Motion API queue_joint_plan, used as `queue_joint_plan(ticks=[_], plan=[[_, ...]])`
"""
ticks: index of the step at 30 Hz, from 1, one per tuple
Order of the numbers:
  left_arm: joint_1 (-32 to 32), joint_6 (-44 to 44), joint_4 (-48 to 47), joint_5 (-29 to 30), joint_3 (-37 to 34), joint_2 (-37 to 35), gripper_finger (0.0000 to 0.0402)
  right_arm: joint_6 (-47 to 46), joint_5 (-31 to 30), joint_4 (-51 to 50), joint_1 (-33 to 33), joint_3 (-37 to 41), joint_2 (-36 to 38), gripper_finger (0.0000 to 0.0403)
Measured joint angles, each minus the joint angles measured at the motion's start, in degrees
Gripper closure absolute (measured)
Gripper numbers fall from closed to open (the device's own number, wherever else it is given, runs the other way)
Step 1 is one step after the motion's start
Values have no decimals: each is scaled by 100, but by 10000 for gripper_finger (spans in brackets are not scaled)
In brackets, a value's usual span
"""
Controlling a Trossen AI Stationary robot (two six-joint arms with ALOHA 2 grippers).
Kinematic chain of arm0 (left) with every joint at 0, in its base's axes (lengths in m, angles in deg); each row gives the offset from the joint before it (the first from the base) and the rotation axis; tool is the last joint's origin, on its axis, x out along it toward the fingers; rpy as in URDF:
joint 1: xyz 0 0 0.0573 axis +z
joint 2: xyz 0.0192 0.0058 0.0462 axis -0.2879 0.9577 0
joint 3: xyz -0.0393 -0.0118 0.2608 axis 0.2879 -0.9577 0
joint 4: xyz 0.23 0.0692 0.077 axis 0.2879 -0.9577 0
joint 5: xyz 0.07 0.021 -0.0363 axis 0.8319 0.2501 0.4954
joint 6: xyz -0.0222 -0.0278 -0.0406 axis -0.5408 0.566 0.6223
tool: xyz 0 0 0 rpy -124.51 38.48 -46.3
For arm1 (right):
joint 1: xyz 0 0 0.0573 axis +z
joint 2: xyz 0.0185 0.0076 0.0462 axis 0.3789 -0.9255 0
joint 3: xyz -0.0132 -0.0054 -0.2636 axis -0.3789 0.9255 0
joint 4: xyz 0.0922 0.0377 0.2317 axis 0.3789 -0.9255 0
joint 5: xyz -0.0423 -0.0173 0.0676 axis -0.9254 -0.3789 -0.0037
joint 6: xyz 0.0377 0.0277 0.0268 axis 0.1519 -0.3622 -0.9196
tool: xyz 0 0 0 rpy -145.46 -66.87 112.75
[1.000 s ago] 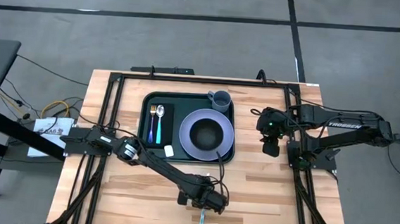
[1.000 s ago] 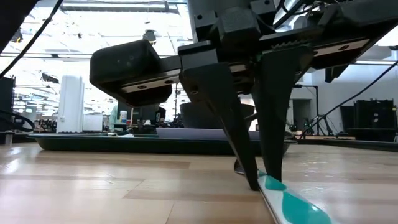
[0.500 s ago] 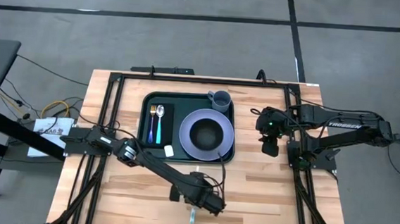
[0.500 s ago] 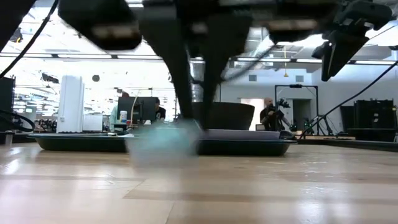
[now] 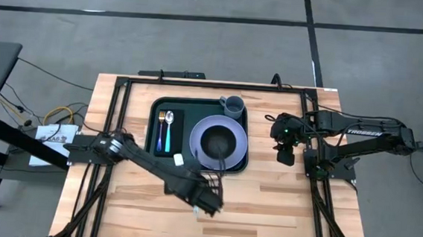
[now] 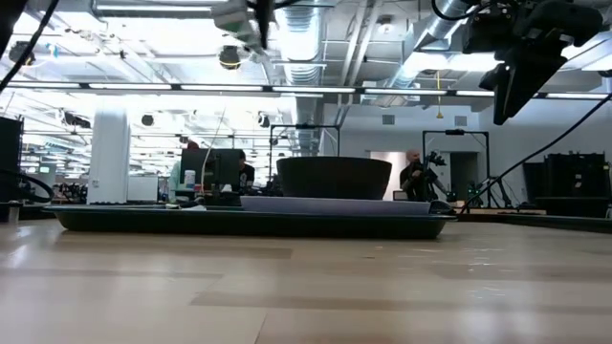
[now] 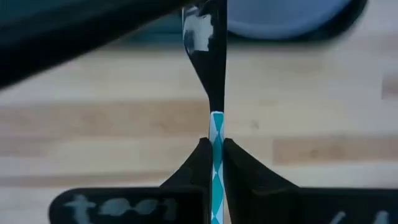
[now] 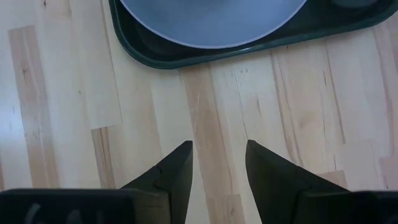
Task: Set up tray
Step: Put the blue knife to the right of the blue spoon on top of the napkin
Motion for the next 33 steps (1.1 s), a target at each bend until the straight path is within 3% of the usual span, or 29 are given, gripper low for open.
queue_joint_plan(ticks=[6, 12, 21, 27, 33], plan=[[403, -318, 9, 200, -1092, -833, 401, -2, 2, -20, 0, 0, 0, 265], [1036, -1135, 43, -155, -2741, -1837, 401, -3, 0, -2, 2, 0, 0, 265], [2336, -2671, 1878, -219, -5331, -3398, 401, -4, 1, 1, 1, 0, 0, 265], [3361, -4085, 3290, -667, -6357, -3579, 401, -312, 2, 0, 0, 0, 0, 265], [4305, -5142, 3759, -923, -6829, -3560, 401, -917, 5, -56, 0, 0, 0, 265]])
